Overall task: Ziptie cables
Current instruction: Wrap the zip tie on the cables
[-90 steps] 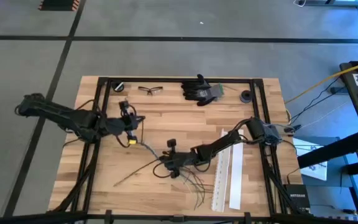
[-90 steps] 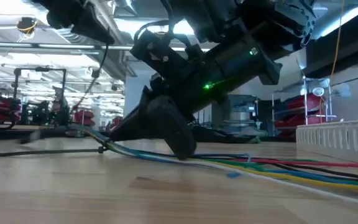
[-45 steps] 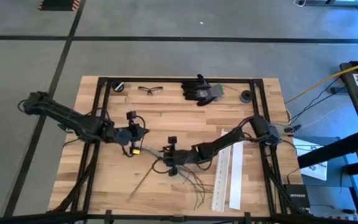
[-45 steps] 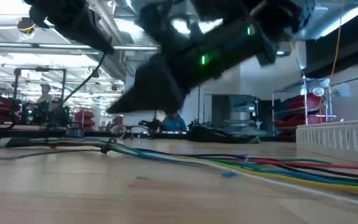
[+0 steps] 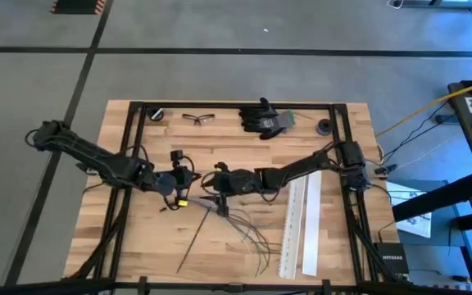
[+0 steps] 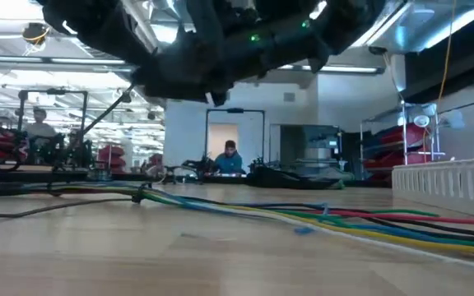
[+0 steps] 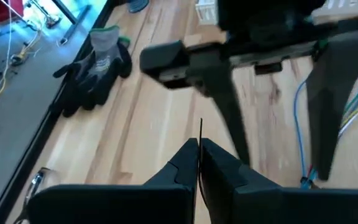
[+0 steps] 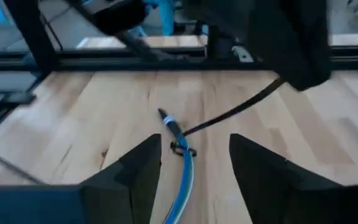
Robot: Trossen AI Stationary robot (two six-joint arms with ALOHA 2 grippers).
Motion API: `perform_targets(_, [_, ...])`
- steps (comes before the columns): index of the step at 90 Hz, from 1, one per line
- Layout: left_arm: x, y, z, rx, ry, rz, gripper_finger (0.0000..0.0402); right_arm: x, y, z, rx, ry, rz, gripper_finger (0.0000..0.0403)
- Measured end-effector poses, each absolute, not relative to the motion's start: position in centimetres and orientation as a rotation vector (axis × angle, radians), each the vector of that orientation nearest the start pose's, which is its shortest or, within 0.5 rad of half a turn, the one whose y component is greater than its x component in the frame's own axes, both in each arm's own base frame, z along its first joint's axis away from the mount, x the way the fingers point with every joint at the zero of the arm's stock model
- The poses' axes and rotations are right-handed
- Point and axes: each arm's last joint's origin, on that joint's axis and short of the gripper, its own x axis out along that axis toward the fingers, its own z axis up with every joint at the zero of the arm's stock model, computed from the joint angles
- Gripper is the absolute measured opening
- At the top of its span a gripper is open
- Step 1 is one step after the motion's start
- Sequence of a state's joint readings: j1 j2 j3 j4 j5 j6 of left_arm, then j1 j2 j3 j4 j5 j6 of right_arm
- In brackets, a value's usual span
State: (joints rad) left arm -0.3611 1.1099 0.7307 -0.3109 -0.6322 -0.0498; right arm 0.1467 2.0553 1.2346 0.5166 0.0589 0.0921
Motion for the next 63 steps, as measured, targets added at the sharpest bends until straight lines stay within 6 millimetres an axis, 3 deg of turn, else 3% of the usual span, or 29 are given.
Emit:
perform_targets(38, [21.5,-6.3,24.8,0.224,0.587,0.279,0.0000,44.3,6.2,17.3,-0.007,0.256,0.071,0.0177])
perform_targets(63, [21.5,-6.4,24.7,0.131,0.587,0.262,0.0000,45.1,5.5,18.5,0.059,0.237,0.034,0.0179])
